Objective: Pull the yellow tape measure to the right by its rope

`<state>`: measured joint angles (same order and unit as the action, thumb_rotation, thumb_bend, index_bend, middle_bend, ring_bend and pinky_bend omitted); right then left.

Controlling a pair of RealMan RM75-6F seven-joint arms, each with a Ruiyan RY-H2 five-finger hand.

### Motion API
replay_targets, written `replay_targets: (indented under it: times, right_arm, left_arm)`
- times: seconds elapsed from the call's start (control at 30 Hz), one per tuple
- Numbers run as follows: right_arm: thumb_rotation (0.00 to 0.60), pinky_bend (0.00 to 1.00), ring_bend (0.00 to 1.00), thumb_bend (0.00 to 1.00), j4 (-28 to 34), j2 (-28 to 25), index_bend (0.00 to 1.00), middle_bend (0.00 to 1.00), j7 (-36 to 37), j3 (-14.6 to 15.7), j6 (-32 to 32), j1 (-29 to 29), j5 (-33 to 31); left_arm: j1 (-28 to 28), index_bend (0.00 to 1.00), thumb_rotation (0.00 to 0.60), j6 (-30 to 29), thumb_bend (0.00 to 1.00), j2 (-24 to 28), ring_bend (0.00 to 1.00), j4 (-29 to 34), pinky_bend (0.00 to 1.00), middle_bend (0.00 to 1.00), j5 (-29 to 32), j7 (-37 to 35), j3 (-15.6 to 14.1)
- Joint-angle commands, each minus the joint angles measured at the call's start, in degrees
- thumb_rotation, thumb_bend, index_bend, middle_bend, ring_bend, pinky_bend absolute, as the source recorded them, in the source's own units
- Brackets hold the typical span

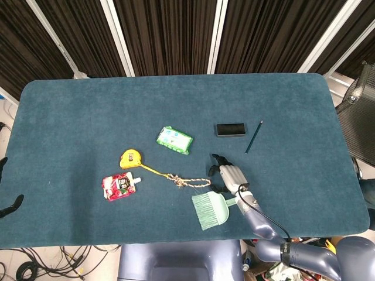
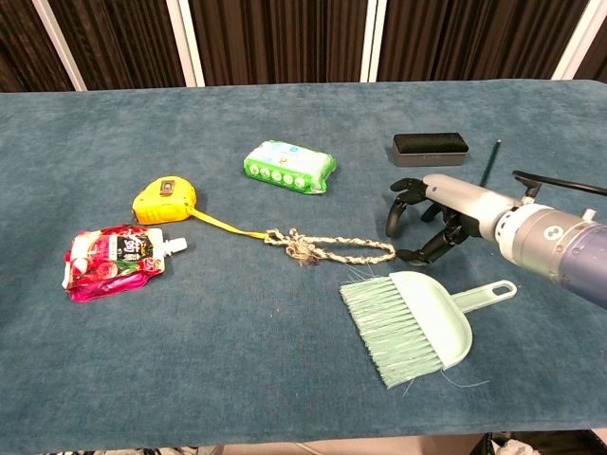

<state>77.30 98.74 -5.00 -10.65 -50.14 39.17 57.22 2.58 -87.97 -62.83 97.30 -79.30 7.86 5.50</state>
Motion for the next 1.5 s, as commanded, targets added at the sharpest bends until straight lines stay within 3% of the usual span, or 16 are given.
replay_targets:
  times: [0.03, 0.6, 1.03, 1.5]
  right_arm:
    - [0.6, 0.15, 0.02, 0.26, -0.4, 0.4, 0.45, 0.0, -0.3, -0.1, 0.3, 0.2, -0.1]
    - [0.6, 0.15, 0.02, 0.26, -0.9, 1.6, 0.47, 0.0, -2.2, 0.3, 2.4, 0.7, -1.4]
    - [0.6, 0.15, 0.02, 0.32, -1.4, 2.7, 0.6, 0.0, -2.4, -0.2, 2.5, 0.8, -1.8]
    - [0.6, 0.15, 0.02, 0.37, 2.6, 0.2, 0.64, 0.0, -2.3, -1.5, 3.0, 1.1, -2.4]
  left_arm:
    - [0.0, 0.04, 0.6, 0.0, 0.24, 0.0, 0.0, 0.0, 0.0, 0.0, 0.0, 0.0, 0.0]
    - [0.0, 0.04, 0.6, 0.0, 0.24, 0.0, 0.0, 0.1, 0.0, 0.0, 0.1, 0.1, 0.1]
    - [0.0, 0.04, 0.6, 0.1, 0.24, -0.1, 0.0, 0.1, 0.0, 0.0, 0.3, 0.0, 0.1]
    - [-0.1, 0.04, 0.6, 0.1, 0.24, 0.0, 0.0, 0.5, 0.0, 0.0, 0.7, 0.2, 0.2]
